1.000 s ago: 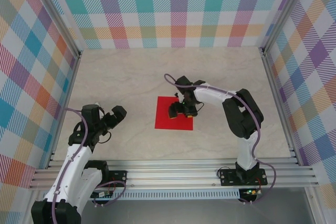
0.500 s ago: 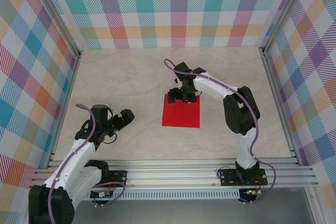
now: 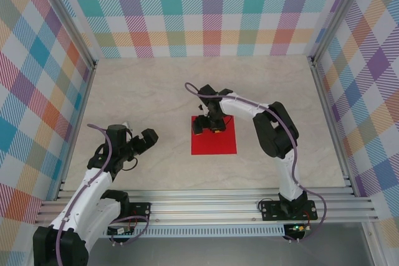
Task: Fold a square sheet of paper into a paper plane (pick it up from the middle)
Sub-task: Move the square sheet of paper to the center of the table.
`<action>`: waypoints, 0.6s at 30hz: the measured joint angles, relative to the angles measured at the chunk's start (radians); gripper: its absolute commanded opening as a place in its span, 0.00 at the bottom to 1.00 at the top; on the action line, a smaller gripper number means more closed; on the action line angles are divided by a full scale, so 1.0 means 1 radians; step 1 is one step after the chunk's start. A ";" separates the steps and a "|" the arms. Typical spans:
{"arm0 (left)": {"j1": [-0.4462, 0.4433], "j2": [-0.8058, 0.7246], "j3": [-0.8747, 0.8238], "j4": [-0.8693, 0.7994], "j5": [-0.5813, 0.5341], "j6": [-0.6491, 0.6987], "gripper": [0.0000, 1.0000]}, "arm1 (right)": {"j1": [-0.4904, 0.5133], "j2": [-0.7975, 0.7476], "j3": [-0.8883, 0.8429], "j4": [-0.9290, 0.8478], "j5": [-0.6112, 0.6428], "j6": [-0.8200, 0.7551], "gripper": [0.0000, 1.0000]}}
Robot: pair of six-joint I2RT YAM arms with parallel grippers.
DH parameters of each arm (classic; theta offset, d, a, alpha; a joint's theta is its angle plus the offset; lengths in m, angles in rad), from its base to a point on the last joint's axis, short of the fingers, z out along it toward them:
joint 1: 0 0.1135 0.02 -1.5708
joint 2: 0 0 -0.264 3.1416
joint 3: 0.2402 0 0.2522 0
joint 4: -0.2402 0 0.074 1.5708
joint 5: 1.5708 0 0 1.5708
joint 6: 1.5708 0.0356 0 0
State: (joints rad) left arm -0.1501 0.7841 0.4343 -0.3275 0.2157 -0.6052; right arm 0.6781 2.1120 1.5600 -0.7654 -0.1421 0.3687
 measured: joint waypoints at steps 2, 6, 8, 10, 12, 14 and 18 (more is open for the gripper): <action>0.000 0.000 -0.003 0.013 0.000 0.000 1.00 | 0.003 -0.027 -0.038 -0.002 -0.008 -0.019 0.79; 0.000 0.000 -0.009 0.029 0.001 0.000 1.00 | 0.012 -0.059 -0.070 -0.040 -0.004 -0.055 0.82; 0.000 0.000 -0.012 0.046 0.000 -0.001 1.00 | 0.014 -0.076 -0.070 -0.060 0.013 -0.063 0.87; 0.000 0.000 -0.012 0.049 -0.004 -0.001 1.00 | 0.017 -0.113 -0.070 -0.077 0.055 -0.061 0.99; 0.000 -0.001 -0.012 0.051 -0.019 -0.005 1.00 | 0.018 -0.171 -0.069 -0.088 0.115 -0.053 1.00; 0.000 -0.004 -0.012 0.051 -0.032 -0.010 1.00 | 0.019 -0.238 -0.070 -0.092 0.193 -0.031 0.99; 0.000 -0.009 -0.013 0.088 -0.049 -0.025 1.00 | 0.018 -0.382 -0.111 -0.045 0.317 0.027 1.00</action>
State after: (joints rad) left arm -0.1501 0.7753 0.4210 -0.2394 0.1665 -0.6304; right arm 0.6964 1.7302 1.4494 -0.8104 0.1753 0.3962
